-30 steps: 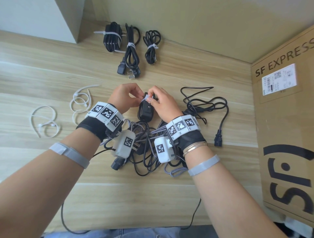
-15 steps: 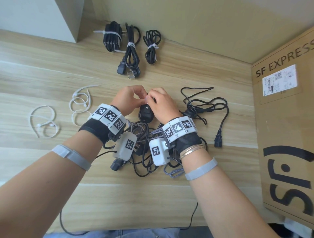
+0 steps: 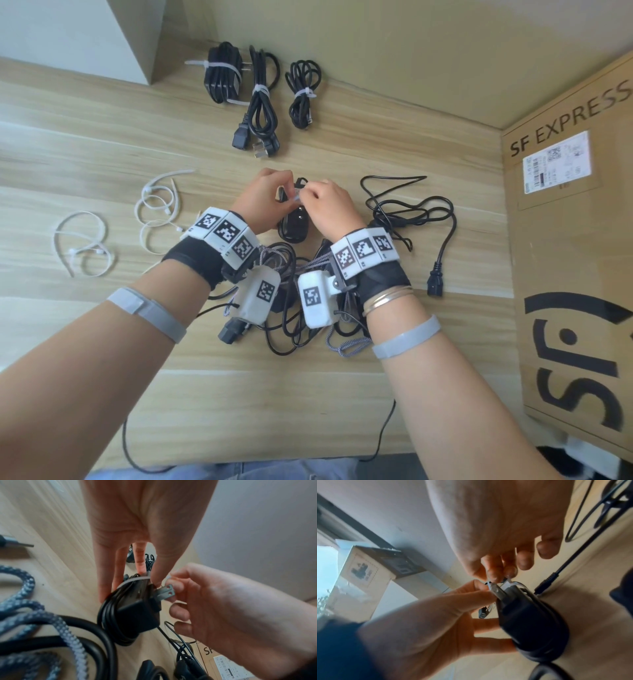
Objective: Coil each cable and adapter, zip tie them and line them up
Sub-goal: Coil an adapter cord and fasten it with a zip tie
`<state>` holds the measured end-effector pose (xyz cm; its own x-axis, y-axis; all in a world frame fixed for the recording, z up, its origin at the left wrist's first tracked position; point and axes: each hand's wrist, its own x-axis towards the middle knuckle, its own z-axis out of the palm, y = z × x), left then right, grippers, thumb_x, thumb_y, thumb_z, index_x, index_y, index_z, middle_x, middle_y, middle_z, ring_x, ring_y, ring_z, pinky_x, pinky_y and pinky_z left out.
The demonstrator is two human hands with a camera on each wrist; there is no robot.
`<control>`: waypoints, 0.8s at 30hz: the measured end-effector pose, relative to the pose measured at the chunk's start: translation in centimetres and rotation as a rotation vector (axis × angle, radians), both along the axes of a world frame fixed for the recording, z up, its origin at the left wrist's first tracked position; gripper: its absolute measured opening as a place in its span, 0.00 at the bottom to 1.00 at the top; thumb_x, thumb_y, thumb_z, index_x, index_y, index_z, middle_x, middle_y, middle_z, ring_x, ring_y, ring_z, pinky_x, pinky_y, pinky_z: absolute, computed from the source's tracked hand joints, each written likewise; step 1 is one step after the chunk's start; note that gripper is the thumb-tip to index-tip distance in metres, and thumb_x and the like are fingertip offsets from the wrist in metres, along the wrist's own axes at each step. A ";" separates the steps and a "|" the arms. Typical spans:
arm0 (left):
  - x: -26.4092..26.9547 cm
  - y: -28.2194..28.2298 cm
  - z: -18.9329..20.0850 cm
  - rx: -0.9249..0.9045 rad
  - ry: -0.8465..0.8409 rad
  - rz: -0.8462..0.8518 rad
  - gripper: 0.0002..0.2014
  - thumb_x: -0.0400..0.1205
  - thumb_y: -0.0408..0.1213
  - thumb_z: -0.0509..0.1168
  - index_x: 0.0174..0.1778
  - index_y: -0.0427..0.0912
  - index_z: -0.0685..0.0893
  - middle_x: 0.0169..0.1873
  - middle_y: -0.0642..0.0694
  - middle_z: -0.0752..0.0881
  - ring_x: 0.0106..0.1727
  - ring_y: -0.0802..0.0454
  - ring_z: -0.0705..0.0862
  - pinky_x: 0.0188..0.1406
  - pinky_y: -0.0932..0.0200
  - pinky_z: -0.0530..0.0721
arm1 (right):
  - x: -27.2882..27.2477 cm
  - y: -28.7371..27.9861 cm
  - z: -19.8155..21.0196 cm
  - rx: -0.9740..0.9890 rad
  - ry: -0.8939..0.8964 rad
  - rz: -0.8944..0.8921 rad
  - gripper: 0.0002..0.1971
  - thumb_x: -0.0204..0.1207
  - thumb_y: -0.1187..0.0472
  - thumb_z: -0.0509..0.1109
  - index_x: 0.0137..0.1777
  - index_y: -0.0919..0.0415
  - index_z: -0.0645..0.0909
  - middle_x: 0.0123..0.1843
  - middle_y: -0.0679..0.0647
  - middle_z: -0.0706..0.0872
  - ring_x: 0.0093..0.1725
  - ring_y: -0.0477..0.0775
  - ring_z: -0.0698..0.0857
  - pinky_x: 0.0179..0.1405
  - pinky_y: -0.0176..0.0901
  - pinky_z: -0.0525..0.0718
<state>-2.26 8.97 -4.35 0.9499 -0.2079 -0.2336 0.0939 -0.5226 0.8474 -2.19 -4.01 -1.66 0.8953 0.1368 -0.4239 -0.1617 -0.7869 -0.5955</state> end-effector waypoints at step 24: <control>0.3 -1.0 0.5 0.040 0.051 -0.001 0.09 0.78 0.29 0.63 0.37 0.41 0.70 0.59 0.37 0.72 0.48 0.48 0.72 0.51 0.58 0.75 | -0.3 0.1 1.1 0.036 0.000 -0.057 0.23 0.81 0.54 0.62 0.23 0.54 0.68 0.26 0.52 0.72 0.37 0.56 0.74 0.31 0.47 0.62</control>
<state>-2.01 7.94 -3.81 0.9364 -0.1981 -0.2898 0.1362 -0.5560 0.8200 -2.48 -3.89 -0.57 0.9022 0.1013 -0.4193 -0.2052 -0.7542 -0.6237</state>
